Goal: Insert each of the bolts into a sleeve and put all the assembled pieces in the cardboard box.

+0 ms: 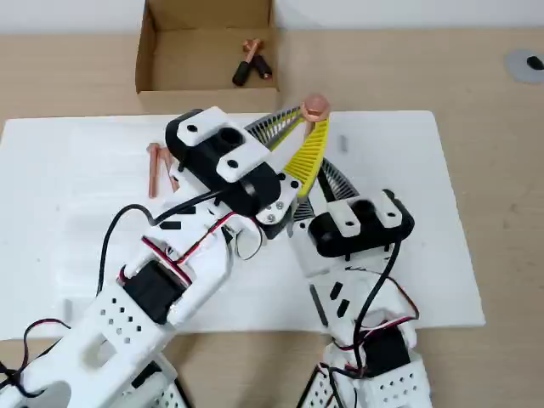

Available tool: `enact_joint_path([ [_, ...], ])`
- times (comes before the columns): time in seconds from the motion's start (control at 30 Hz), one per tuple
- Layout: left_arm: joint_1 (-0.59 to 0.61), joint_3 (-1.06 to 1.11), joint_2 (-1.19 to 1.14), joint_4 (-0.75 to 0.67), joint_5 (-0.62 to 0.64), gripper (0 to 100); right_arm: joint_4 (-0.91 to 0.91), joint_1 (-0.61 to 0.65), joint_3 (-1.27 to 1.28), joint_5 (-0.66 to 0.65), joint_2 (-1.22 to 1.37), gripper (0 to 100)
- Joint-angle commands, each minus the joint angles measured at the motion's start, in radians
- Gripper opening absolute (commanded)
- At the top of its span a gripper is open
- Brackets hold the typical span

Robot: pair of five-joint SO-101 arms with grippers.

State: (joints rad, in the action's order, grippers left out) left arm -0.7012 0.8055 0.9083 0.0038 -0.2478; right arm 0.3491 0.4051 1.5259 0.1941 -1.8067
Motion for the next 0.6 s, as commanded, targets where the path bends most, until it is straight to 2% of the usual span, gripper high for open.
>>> enact_joint_path([
  [0.0, 0.014, -0.008, -0.001, -0.025, 0.002, 1, -0.026, -0.012, -0.038, 0.008, -0.114, 0.9],
  [0.57, 0.014, -0.002, -0.010, 0.026, 0.002, 1, -0.026, -0.012, -0.035, 0.008, -0.114, 0.9],
])
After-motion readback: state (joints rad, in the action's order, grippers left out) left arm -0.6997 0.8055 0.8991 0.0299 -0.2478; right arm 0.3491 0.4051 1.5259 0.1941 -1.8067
